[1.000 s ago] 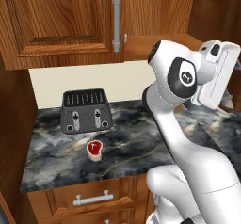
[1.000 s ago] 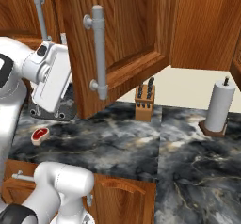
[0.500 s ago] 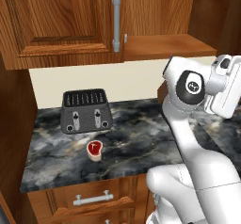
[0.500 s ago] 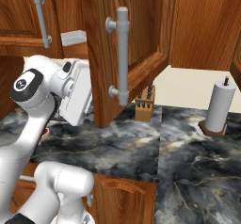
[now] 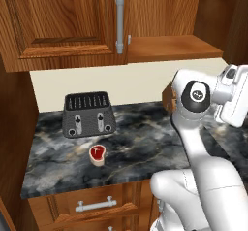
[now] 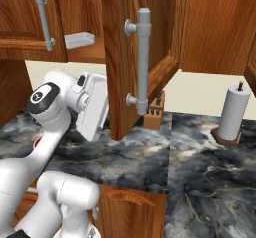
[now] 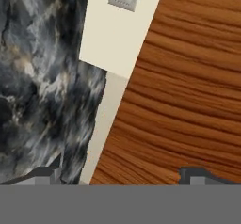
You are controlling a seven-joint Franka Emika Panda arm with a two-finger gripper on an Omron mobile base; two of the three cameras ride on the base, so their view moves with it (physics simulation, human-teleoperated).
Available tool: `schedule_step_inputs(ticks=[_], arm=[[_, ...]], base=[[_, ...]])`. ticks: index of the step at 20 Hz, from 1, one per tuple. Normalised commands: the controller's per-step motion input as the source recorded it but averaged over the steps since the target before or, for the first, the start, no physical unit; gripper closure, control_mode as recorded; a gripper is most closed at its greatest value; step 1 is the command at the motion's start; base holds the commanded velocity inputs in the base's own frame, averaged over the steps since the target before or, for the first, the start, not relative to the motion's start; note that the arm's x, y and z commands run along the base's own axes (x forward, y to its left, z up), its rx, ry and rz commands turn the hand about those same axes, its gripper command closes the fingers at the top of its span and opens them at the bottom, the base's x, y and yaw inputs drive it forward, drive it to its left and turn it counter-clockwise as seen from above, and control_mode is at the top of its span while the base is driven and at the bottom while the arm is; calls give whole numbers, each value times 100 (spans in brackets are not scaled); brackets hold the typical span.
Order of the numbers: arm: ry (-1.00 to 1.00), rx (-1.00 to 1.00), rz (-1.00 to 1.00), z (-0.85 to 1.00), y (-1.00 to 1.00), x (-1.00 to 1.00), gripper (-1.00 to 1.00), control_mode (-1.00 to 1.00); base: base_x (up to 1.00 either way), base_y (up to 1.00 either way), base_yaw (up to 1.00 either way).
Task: Retrieve the tupperware from the cabinet, then place the raw meat into the tupperware to avoid contamination.
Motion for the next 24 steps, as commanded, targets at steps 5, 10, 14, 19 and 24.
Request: schedule_step_inputs(ticks=[5, 10, 14, 19, 24], arm=[[0, -8, -9, 0, 86, 0, -100, -100], [2, -11, -5, -1, 95, 9, -100, -100], [-5, 11, -1, -8, 78, 43, -100, -100], [-13, 30, -7, -10, 58, 29, -100, -100], [-23, 47, -10, -6, 16, 20, -100, -100]], base=[[0, 0, 0], [0, 0, 0], [0, 0, 0], [0, 0, 0], [0, 0, 0]])
